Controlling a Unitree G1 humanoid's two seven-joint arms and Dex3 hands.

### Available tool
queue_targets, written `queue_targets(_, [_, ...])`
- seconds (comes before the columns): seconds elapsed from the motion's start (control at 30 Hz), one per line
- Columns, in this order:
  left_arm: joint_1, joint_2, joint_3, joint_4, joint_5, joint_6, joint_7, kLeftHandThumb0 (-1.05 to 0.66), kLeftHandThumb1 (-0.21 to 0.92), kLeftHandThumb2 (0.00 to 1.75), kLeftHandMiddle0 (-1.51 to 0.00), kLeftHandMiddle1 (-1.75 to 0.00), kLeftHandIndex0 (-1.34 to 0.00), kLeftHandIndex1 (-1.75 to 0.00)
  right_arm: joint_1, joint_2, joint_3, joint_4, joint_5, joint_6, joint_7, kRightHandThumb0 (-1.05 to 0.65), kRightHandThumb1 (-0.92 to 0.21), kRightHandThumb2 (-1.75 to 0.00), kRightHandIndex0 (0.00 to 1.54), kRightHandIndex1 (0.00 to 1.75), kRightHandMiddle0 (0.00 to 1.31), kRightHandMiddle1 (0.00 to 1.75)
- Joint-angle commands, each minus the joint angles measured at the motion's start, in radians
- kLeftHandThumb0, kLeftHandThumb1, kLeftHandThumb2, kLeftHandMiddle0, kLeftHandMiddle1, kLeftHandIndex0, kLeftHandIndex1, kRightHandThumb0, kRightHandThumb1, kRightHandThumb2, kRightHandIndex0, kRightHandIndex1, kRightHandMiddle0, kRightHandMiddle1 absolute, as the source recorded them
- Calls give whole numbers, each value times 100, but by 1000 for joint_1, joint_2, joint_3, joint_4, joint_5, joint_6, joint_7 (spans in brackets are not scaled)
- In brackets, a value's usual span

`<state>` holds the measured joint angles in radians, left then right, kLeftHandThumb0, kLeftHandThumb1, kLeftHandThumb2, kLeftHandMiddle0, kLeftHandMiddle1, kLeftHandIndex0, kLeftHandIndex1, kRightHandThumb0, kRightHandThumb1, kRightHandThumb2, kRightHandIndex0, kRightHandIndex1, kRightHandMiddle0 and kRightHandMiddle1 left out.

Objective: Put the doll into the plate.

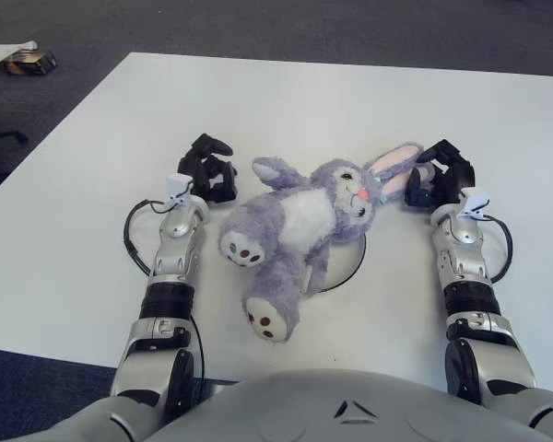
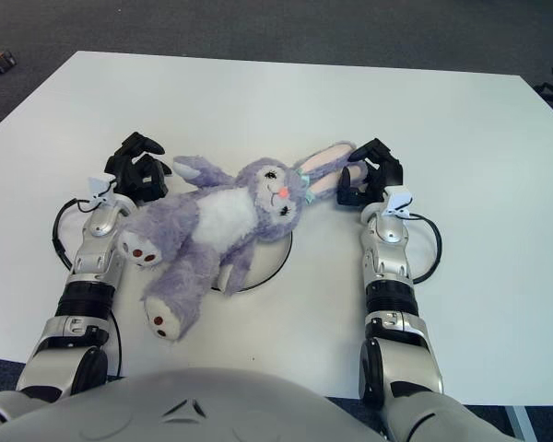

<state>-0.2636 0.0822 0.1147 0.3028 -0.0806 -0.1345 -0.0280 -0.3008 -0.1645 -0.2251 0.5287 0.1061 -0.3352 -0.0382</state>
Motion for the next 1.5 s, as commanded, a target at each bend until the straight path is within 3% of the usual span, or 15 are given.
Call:
queue_targets(0.0, [30,-2,-3,0,11,32,12,-1,30,135,-52,-175,-50,-175,95,58,0,41,20,-30,10,-1,9,-174,91,175,75,163])
queue_targets(0.5, [34,-14,-2,4,40,-6,43,-1,29,136,-52,-175,-51,-175,119,67,-3,7,26,-40,38,-1,9,-174,91,175,74,163])
queue_targets(0.93, [28,-45,17,22,41,-64,101,-1,28,137,-53,-175,-51,-175,142,64,17,-52,17,33,57,-1,7,-172,90,175,73,164])
queue_targets(1.47, [15,2,47,190,86,-258,141,-1,26,139,-54,-175,-52,-175,147,61,45,-64,6,67,69,-1,9,-175,92,175,74,163])
